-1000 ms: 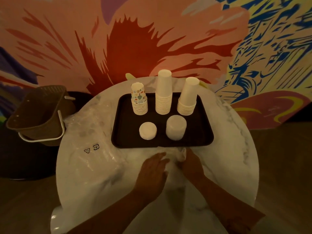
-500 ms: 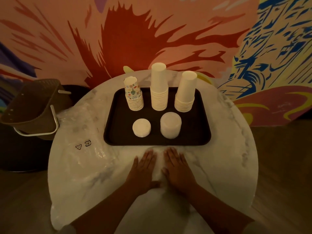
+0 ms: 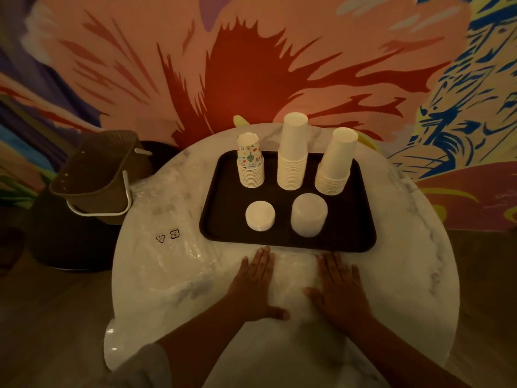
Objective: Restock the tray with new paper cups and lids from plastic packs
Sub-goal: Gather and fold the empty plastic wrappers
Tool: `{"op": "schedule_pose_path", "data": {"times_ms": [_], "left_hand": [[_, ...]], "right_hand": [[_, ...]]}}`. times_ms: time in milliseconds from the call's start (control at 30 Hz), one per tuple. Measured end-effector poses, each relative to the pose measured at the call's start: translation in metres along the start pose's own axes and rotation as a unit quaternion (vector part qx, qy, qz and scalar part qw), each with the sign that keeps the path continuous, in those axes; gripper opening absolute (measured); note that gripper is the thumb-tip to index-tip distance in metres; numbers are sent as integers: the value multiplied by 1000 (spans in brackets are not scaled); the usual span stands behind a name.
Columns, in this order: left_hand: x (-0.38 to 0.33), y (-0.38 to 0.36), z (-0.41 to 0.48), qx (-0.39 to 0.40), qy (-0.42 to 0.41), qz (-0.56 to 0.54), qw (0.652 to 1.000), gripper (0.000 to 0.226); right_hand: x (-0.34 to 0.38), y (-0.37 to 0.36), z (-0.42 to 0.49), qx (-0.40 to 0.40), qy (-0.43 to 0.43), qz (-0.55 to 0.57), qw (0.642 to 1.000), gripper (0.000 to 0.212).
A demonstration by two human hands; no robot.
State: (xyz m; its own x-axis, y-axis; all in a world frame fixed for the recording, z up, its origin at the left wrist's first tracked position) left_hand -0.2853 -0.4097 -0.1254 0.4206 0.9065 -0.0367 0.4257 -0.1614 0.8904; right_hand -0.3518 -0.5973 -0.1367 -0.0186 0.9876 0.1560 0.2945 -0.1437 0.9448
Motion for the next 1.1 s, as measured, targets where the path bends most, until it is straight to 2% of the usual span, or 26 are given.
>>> {"op": "schedule_pose_path", "data": {"times_ms": [133,200,267,300,433,500,533,600,700,767,867,933,1000,1033,1100], "left_hand": [[25,25,-13,-46,-27,5,999,96],[53,37,-23,-145,-62,-3,987,83],[93,42,-35,-175,-55,3,983,73],[113,43,-42,-187,-38,-5,982,73],[183,34,-60,-127,29,21,991,86],[205,28,-65,-81,38,12,996,67],[214,25,-67,-75,33,-17,996,54],[226,26,-71,-88,25,-75,993,36],[239,35,-79,-108,-2,-190,976,27],[249,43,-81,-91,-3,-321,943,25],[265,58,-70,-29,31,-558,829,31],[274,63,-64,63,69,-621,778,40],[282,60,-60,126,87,-628,763,61],[284,57,-61,138,101,-625,762,74],[286,50,-66,142,145,-645,737,83]], "right_hand": [[22,20,-3,-45,10,-6,999,80],[47,37,1,-103,21,7,994,65],[85,47,14,-178,72,4,981,47],[106,50,21,-185,108,7,977,44],[191,52,59,-113,248,-23,962,47],[225,47,74,-54,271,-24,961,55],[236,45,80,-14,264,-18,964,59],[253,41,88,3,264,-24,964,62],[266,42,93,12,286,-11,958,47],[270,48,94,4,279,44,959,31],[276,67,93,53,212,195,956,22],[282,82,92,104,201,229,947,22],[287,98,93,120,214,247,937,20],[288,105,96,117,210,273,932,18],[287,113,104,97,166,363,912,11]]}}
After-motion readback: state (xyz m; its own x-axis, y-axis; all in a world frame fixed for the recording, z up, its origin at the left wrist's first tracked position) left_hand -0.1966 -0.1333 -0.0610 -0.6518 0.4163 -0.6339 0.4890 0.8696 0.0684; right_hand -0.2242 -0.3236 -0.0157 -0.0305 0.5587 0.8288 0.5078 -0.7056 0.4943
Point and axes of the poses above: each hand's wrist, its own z-axis towards the middle knuckle, its own y-axis out of the back of the hand, x = y × z, the point moved 3 cm from there along z, towards the middle knuckle, and after that the axes turned 13 degrees about y, right-handed, at the moved point
